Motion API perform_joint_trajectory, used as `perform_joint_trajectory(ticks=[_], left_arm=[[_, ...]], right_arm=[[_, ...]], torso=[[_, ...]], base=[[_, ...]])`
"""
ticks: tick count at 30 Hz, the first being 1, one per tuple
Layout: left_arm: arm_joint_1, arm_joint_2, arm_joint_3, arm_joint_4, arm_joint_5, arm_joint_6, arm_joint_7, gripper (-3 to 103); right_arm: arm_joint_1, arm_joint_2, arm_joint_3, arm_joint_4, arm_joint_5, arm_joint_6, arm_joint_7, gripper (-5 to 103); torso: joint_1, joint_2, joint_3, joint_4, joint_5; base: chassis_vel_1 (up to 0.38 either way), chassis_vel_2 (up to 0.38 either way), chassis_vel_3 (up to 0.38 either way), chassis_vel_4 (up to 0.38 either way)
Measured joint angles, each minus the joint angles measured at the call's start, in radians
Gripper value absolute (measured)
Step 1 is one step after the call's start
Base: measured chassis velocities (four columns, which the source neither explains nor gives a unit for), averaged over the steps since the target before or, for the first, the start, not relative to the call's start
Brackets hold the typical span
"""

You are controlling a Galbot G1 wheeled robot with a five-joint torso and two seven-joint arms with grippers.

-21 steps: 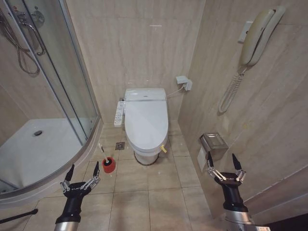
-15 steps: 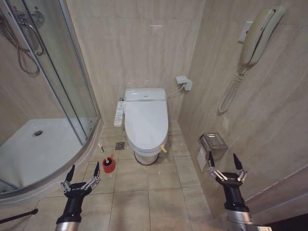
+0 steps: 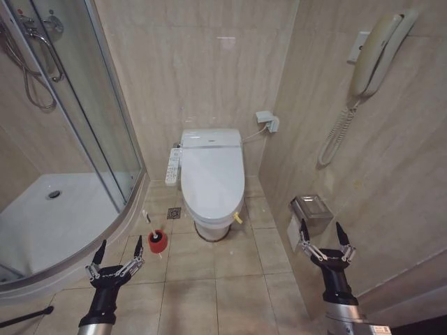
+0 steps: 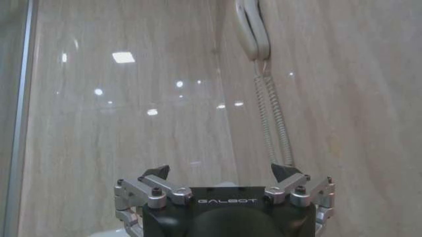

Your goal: Open the toilet lid, clean the toilet bowl with a toilet brush, close the toilet lid, and flush.

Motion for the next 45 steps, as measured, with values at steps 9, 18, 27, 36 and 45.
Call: perform_joint_trajectory(ticks=[9, 18, 27, 36, 45], left_arm=[[0.001, -0.010, 0.002, 0.000, 0.008, -0.007, 0.001, 100], [-0.001, -0.018, 0.007, 0.010, 0.014, -0.012, 0.001, 100], [0.000, -0.021, 0.006, 0.013, 0.015, -0.018, 0.002, 100], [0.000, -0.028, 0.009, 0.015, 0.024, -0.023, 0.003, 100], [-0.007, -0.025, 0.004, 0.031, 0.024, -0.032, 0.002, 100]], right_arm=[[0.006, -0.003, -0.001, -0.014, 0.002, 0.001, -0.002, 100], [0.003, -0.005, -0.003, -0.019, 0.005, 0.013, 0.001, 100], [0.004, -0.005, -0.011, -0.018, 0.015, 0.021, 0.007, 100], [-0.021, -0.040, -0.053, -0.048, -0.080, 0.015, -0.006, 100], [-0.037, -0.121, -0.101, -0.107, -0.186, 0.002, -0.017, 100]], torso=[[0.000, 0.000, 0.000, -0.0004, -0.0003], [0.001, 0.000, 0.001, -0.0004, -0.0004], [0.000, 0.000, 0.000, -0.0001, -0.0001], [0.000, 0.000, 0.000, 0.0000, 0.0000], [0.000, 0.000, 0.000, 0.0001, -0.0001]], base=[[-0.196, 0.194, 0.206, -0.205], [-0.266, 0.264, 0.245, -0.268], [-0.038, 0.030, 0.021, -0.008], [0.025, -0.038, -0.035, 0.020], [0.000, 0.000, 0.000, 0.000]])
